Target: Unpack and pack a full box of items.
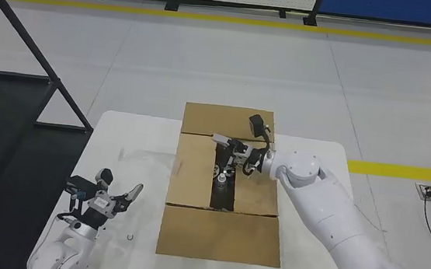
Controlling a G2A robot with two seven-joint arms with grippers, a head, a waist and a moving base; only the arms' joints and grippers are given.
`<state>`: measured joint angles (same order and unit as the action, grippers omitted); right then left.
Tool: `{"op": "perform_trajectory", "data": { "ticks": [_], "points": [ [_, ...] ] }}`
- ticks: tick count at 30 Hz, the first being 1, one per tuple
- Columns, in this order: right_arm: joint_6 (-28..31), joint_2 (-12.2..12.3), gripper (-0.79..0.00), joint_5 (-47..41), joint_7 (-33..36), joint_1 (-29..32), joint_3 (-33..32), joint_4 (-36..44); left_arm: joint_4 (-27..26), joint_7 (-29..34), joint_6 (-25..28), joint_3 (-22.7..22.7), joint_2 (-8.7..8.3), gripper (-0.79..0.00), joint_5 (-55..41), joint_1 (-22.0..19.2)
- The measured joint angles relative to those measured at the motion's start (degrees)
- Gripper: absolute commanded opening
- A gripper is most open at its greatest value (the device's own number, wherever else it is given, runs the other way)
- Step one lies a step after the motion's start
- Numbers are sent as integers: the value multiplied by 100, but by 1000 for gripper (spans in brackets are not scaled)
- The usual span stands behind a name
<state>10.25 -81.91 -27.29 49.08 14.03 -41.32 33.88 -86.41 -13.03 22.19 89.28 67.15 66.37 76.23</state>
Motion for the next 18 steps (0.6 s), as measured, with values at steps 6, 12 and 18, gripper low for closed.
{"op": "perform_trajectory", "data": {
  "ticks": [6, 12, 18],
  "points": [
    [141, -306, 0, -109, 150, -203, 171, -478, 164, 105, -49, -33, 5, 0, -50, -63],
    [456, -474, 0, -254, 440, -362, 140, -808, 694, 451, -271, -346, 40, 0, 230, -593],
    [613, -579, 0, -255, 591, -443, 106, -952, 1532, 651, -649, -864, 125, 0, 776, -1444]
  ]
}}
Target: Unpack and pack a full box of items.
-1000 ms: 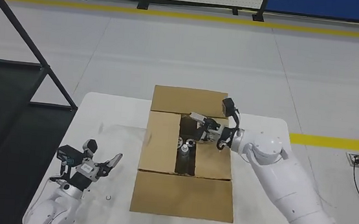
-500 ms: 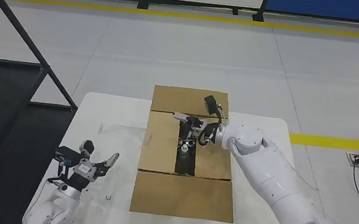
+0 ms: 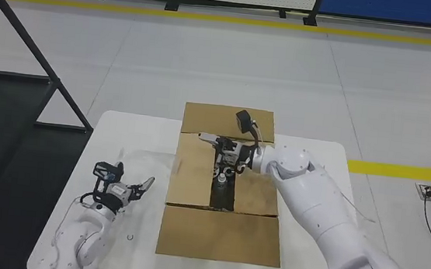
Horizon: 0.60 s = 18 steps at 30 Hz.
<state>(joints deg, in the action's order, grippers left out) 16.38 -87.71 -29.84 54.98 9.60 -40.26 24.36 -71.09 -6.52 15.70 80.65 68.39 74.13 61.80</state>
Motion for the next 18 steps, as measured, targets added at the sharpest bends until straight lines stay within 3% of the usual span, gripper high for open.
{"op": "perform_trajectory", "data": {
  "ticks": [10, 18],
  "points": [
    [197, -77, 0, 108, 30, -15, -103, -54, 1672, -48, -809, -955, 302, 0, 392, -1428],
    [249, -76, 0, 183, 52, 38, -223, -40, 2424, -190, -869, -1214, 473, 0, 146, -2050]
  ]
}}
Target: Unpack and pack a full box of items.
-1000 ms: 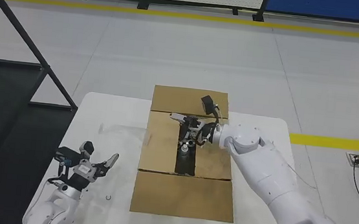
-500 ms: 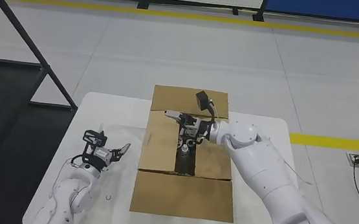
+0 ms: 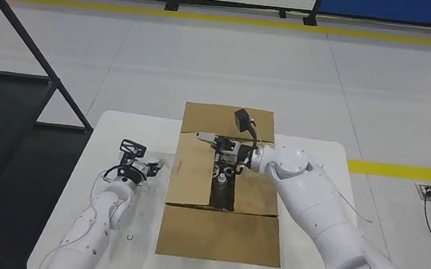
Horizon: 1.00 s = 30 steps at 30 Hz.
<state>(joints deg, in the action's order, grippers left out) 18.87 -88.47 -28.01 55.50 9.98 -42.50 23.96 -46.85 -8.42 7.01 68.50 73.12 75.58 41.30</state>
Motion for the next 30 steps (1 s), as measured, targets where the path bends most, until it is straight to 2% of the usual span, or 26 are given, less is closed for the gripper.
{"op": "perform_trajectory", "data": {
  "ticks": [6, 14, 21, 30],
  "points": [
    [-8, 0, 0, 65, 51, 21, -85, 18, 358, 15, -131, 56, 70, 0, -300, -378],
    [0, -6, 0, 122, 117, 17, -192, -7, 577, -83, -258, 294, 89, 0, -741, -622],
    [13, -7, 0, 171, 195, 1, -290, -62, 664, -303, -308, 649, 44, 0, -1191, -606],
    [8, -19, 0, 246, 296, -35, -385, -111, 625, -321, -113, 1138, -36, 0, -1886, -467]
  ]
}}
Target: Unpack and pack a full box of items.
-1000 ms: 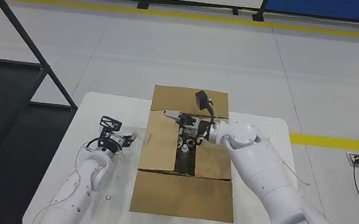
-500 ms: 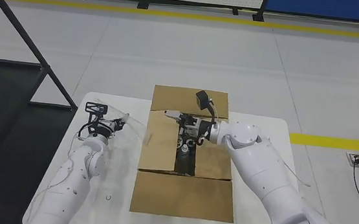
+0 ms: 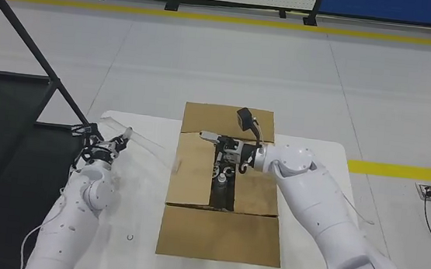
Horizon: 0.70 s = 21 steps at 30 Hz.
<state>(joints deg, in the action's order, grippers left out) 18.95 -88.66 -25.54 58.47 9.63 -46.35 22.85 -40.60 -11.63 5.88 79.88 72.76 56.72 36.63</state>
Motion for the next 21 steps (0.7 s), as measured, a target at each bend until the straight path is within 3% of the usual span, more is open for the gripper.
{"op": "perform_trajectory", "data": {
  "ticks": [9, 21],
  "points": [
    [-18, -27, 0, 96, 66, -24, -56, -36, -354, -330, 184, 277, -14, 0, -609, 503],
    [-40, -74, 0, 185, 158, -48, -127, -105, -1551, -877, -35, 599, -5, 0, -1204, 1741]
  ]
}}
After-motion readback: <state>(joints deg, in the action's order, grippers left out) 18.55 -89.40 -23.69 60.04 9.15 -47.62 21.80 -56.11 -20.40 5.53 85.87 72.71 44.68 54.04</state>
